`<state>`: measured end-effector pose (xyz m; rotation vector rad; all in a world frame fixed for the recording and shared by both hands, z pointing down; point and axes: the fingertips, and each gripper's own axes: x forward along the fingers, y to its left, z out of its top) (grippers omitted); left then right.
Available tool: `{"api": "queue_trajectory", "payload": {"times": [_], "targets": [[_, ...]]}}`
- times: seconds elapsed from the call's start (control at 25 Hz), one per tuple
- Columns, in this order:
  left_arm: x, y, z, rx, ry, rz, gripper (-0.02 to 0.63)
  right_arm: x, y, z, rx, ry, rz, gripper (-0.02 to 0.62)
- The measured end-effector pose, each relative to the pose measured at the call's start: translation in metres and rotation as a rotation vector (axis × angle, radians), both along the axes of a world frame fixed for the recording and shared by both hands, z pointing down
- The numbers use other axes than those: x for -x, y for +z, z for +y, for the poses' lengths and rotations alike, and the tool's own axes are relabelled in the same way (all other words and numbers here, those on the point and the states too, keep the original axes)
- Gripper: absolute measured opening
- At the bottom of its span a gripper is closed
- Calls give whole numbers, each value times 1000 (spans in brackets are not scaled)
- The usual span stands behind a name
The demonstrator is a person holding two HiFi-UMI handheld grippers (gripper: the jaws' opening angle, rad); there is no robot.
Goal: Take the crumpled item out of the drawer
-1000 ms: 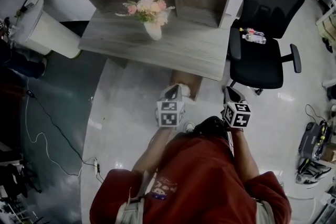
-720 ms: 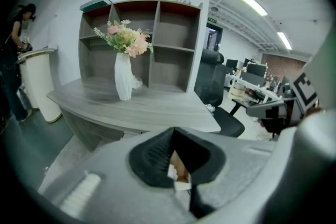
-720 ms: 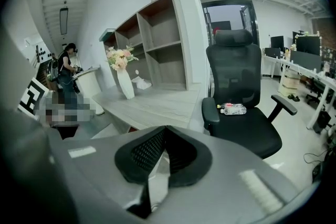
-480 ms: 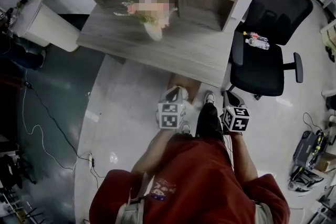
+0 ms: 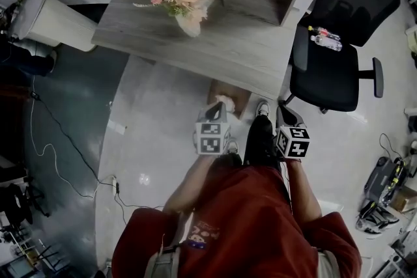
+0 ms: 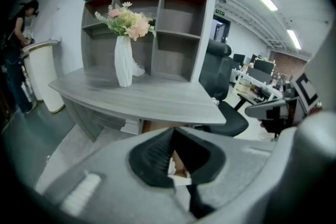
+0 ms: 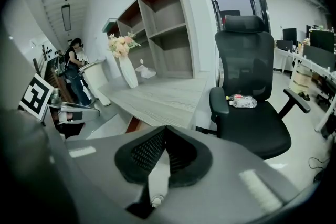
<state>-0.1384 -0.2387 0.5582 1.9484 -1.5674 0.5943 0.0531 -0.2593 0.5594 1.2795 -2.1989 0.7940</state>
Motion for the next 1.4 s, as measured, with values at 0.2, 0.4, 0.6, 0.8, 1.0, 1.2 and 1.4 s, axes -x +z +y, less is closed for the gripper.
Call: {"api": "queue_trajectory", "payload": {"times": [0.2,0.4,0.6,0.8,1.0,1.2,1.4], "targets": [[7,20,-3,29,-24,-10,-2,5,17,-1,26,-32,-1,2],[13,43,-6,62,-42,-13,-2,14,38,-3,59,-72,1,2],[18,68,-8,101,-47,-19,-2,29,56,-2,90,-112,-1,2],[27,105,-20,124,-45,-20,-2,46,81,-8,113,-157,2,2],[27,141,-24,177,-51,-6,-2,52,106,-10,146,-195,3,2],[31,169,-23,228,-76,18,-2,57,122,-10,177,-207,6,2],[33,198,-26,265,-88,24,26,60,138,-14,201,-219,12,2]]}}
